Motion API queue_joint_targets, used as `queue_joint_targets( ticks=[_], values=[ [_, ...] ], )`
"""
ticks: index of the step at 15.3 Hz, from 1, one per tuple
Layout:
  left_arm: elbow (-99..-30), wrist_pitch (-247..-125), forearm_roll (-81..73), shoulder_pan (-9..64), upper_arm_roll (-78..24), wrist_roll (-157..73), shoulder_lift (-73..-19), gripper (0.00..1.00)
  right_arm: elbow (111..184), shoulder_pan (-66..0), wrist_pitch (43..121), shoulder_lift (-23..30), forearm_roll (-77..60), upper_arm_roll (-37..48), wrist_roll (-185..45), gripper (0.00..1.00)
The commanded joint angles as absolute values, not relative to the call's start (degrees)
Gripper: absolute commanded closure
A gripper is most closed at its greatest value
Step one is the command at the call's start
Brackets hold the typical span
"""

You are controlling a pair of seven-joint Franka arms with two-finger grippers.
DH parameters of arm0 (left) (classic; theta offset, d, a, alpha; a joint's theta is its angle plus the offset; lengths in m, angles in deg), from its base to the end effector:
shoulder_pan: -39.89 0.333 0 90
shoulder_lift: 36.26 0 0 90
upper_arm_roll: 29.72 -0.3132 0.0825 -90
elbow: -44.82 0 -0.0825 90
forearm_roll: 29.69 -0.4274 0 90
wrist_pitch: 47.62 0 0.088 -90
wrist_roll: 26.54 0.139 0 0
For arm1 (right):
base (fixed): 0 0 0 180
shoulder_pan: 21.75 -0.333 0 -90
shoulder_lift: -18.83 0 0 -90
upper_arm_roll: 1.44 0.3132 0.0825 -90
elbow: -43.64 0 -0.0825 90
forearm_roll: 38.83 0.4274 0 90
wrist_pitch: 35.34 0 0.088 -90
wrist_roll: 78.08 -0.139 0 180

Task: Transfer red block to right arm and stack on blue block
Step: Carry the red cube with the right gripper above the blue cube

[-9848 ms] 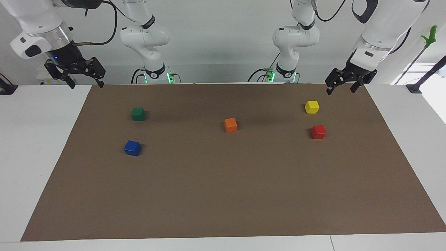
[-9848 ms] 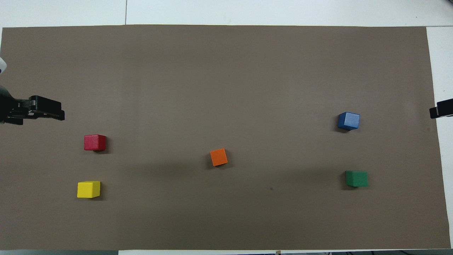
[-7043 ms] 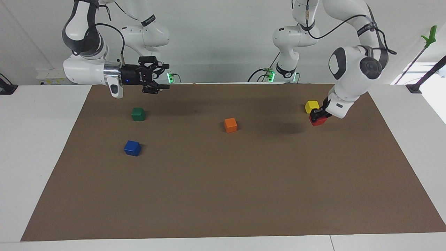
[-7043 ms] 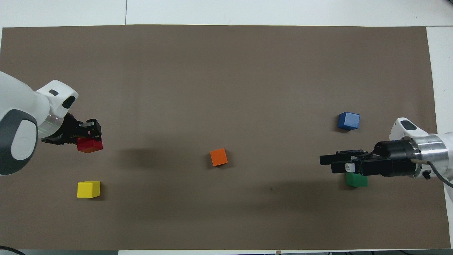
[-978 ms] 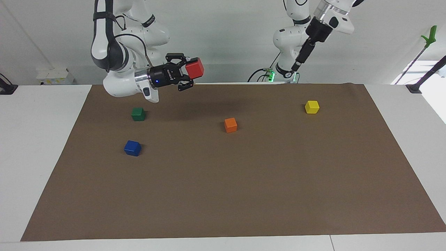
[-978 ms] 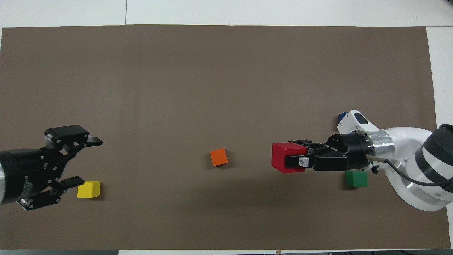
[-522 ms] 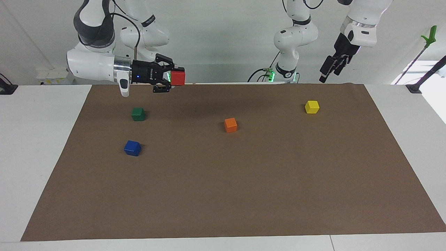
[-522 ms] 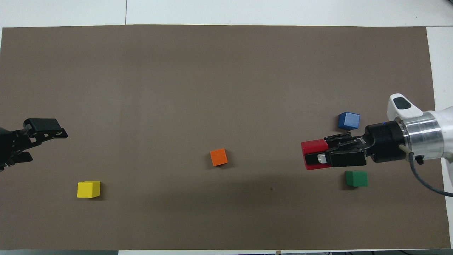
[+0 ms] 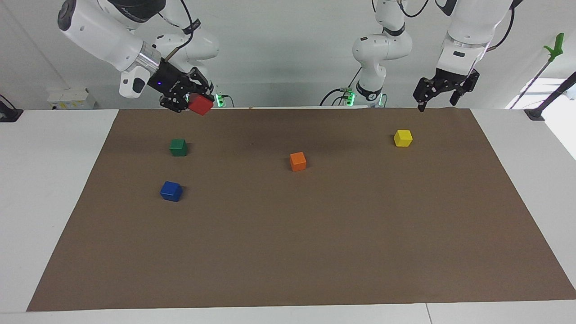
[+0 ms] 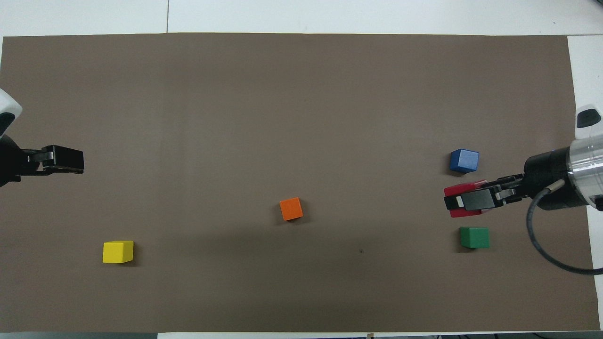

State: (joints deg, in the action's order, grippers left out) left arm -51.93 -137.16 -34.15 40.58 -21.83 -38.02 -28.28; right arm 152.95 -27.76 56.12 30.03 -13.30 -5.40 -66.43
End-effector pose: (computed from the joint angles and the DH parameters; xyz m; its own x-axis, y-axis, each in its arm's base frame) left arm 0.5504 -0.0631 0.6083 0.9967 0.0754 0.0312 0.0780 -0.9927 -0.0924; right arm 0.5257 0.0757 0.5431 0.9777 0.2082 -0.0278 0.1733 -0.8742 -0.4537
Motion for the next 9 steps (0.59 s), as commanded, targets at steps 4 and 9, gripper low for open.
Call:
queue_joint_targets(
  ticks=[4, 9],
  values=[
    [-52.91, -136.39, -30.39, 32.87, -34.63, -36.99, -30.11, 0.00, 153.23, -31.42, 62.75, 27.54, -36.79, -4.95, -81.68, 1.00],
    [-41.08, -130.71, -30.30, 33.82, -31.49, -36.56, -36.34, 0.00, 153.94, -29.84, 68.18, 21.22, -44.52, -4.95, -89.57, 1.00]
  ],
)
